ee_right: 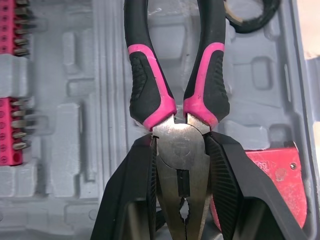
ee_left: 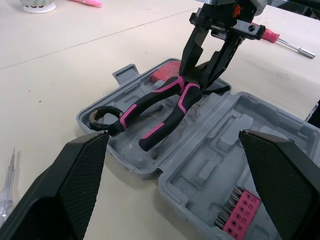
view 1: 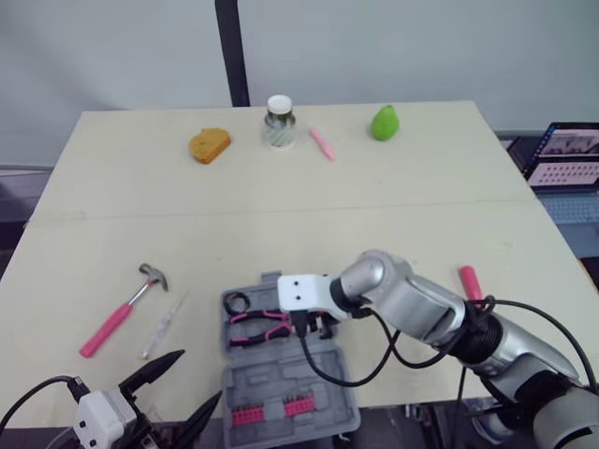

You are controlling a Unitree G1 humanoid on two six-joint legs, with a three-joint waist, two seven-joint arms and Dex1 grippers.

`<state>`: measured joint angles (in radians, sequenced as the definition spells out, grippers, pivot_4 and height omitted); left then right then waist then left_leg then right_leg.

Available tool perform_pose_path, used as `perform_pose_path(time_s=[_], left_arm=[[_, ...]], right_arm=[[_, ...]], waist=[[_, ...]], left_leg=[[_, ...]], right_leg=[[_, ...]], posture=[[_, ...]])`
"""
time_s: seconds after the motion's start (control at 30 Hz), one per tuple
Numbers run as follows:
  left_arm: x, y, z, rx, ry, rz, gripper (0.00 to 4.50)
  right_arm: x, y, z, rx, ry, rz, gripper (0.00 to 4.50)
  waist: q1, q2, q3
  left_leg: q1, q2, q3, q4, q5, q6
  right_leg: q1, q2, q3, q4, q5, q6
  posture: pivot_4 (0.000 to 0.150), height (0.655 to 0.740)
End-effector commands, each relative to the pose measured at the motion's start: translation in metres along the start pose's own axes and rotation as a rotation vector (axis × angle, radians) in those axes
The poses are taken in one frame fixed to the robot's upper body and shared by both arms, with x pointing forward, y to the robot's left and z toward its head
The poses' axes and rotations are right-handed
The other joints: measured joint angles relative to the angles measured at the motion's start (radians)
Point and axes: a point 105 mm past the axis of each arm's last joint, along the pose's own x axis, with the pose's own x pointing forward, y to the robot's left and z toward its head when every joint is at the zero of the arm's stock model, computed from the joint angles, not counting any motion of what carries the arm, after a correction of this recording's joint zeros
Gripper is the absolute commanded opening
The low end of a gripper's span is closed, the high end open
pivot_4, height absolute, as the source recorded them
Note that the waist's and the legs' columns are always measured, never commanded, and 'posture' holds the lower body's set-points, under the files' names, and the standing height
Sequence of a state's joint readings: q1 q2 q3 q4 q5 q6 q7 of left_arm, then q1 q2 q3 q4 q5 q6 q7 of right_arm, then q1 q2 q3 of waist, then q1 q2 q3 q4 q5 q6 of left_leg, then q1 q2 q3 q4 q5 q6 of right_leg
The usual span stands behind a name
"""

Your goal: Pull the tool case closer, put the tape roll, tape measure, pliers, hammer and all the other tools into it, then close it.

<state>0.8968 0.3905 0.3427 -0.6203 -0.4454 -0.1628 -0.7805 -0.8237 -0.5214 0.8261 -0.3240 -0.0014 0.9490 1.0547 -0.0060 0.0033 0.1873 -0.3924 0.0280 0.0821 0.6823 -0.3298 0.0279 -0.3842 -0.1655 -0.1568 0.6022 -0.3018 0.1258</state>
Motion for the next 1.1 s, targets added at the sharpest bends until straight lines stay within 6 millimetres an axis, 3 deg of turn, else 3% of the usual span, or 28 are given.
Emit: perform_pose_path(time_s=[0.03,0.3,1.1], left_arm=[[0.004,-0.002,0.008,0.023,-0.026,-0.007,4.50],[0.008,0.000,0.009,0.030,-0.021,-0.001,4.50],[0.010,0.000,0.009,0.029,-0.010,0.008,4.50]], right_arm=[[0.001,0.000,0.007,-0.031,-0.012,-0.015,0.94],[0.009,0.003,0.005,-0.040,-0.006,-0.007,0.94],[0.024,0.003,0.019,-0.082,-0.029,0.008,0.94]], waist=[[0.000,0.000,0.000],[-0.003,-0.001,0.000],[-0.022,-0.001,0.000]], left_leg=[[0.000,0.000,0.001,0.000,0.000,0.000],[0.000,0.002,0.010,0.000,0.000,0.000],[0.000,0.003,0.012,0.000,-0.001,0.000]], right_leg=[[-0.001,0.000,0.000,0.000,0.000,0.000],[-0.008,-0.001,0.002,0.007,0.001,-0.001],[-0.009,-0.001,0.002,0.008,0.000,-0.002]], posture=[[0.150,0.7400],[0.150,0.7400],[0.150,0.7400]])
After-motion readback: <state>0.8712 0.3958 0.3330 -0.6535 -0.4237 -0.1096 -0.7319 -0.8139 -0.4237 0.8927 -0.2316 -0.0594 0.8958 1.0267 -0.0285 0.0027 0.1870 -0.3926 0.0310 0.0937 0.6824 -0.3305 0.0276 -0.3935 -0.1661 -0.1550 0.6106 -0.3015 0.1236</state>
